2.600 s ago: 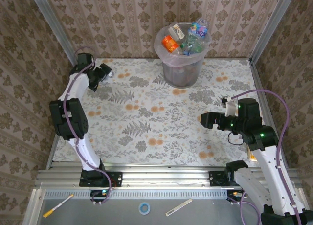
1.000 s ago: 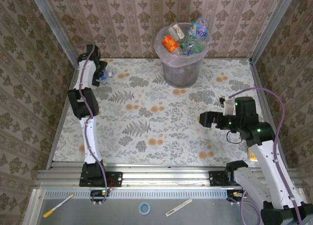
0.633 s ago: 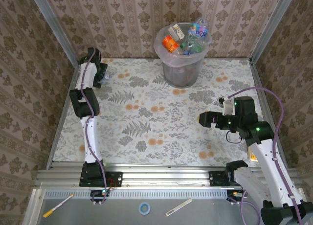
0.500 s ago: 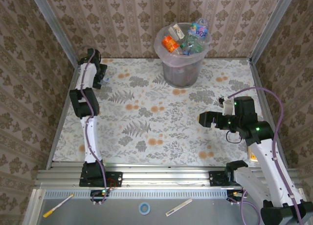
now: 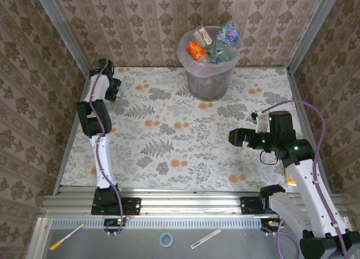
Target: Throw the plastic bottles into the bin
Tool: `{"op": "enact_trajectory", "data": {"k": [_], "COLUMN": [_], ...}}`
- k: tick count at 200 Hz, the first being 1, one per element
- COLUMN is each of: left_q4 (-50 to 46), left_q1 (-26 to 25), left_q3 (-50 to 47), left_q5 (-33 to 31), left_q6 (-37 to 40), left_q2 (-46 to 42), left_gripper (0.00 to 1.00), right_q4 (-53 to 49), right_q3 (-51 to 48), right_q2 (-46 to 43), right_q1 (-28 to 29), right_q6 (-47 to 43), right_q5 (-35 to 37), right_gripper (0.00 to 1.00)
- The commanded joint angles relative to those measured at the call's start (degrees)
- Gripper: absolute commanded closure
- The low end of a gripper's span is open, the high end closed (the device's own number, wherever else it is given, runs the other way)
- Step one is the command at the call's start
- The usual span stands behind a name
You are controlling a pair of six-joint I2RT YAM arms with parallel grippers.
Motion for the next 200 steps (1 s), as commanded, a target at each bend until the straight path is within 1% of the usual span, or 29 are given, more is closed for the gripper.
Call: {"op": "enact_trajectory", "data": {"k": [1,34,71,94,117,134,147,167,200], "left_q4": [1.08,7.09,17.28,23.09,29.39,34.01,36.31,38.86,41.97], "left_q1": [0.41,0.01,-0.33,-1.16,-2.50,-3.17,-3.87,-4.84,-6.38], "left_q3": [-3.71,-12.52,-26.38,-34.48,-41.84,-47.16,-50.37,-54.34,-58.26], "left_q5": [1.28,1.46,3.93,4.18,5.33,6.63,7.33,8.00,12.07], "left_q6": [1.76,4.24,6.60,8.69,12.55,15.40,17.76,21.77,26.81], "left_q2": [-3.00,-8.91,-16.90,-22.67,-28.81,-33.54,-37.17,-42.70,-50.12], "left_gripper": [0.47,0.57,0.70,0.74,0.81,0.84,0.86,0.91,0.98], "right_q4": [0.42,0.42,0.33,0.30,0.15,0.13,0.27,0.46,0.51], "right_q3": [-0.59,-0.57,-0.59,-0.49,-0.34,-0.40,-0.59,-0.63,-0.49], "right_q2": [-0.73,-1.19,-1.88,-2.30,-3.05,-3.98,-4.68,-5.17,-5.17], "right_q1": [-0.17,-0.19,-0.19,-0.19,-0.17,-0.20,-0.23,-0.19,-0.19], "right_q6": [0.35,0.45,0.45,0.30,0.26,0.35,0.48,0.41,0.34], "right_q5": [1.43,1.59,1.48,1.59,1.87,2.09,2.09,1.84,1.50], "right_gripper": [0.00,0.00,0.00,0.00,0.00,0.00,0.00,0.00,0.00]}}
